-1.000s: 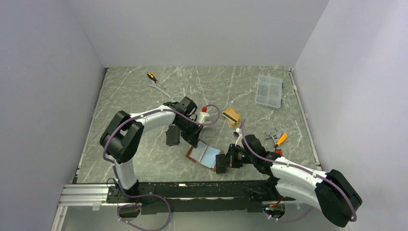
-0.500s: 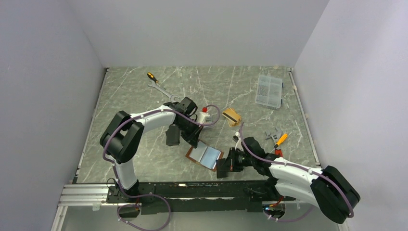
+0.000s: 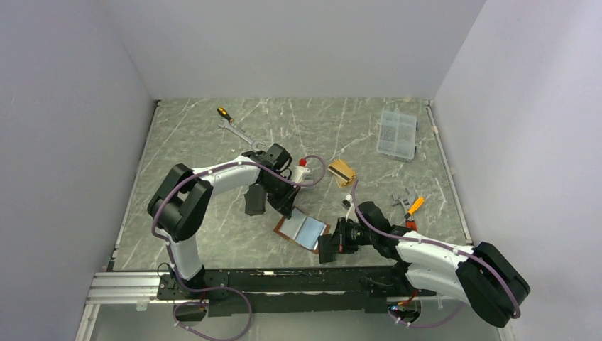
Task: Put the credit cards into the card holder
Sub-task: Turn over the card slot in the card holder.
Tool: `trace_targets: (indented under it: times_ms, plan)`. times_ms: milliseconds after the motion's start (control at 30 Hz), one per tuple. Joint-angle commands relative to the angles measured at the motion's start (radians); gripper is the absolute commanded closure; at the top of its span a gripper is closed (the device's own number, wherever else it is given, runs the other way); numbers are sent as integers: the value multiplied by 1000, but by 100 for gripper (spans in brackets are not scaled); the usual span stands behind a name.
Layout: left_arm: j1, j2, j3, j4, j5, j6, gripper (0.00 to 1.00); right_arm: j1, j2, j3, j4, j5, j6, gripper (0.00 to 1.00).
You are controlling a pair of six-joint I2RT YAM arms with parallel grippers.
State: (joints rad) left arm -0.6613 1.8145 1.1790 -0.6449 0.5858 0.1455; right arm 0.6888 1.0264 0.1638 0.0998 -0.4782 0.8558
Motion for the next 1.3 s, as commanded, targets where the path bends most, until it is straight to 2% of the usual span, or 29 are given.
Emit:
trace_targets:
  times_ms: [0,600,900,1267]
  plan:
    - [-13,-29,30,-9,3,23,100,-2,-24,41,14,-6,-22,100]
    - [-17,-45,34,-12,-2,26,100,-1,-83,87,-3,-15,-35,100]
    - [-17,-56,27,-15,19,32,100,0,103,204,54,-54,-72,100]
    - [-19,-62,25,-14,45,30,100,2,239,270,119,-77,-79,100]
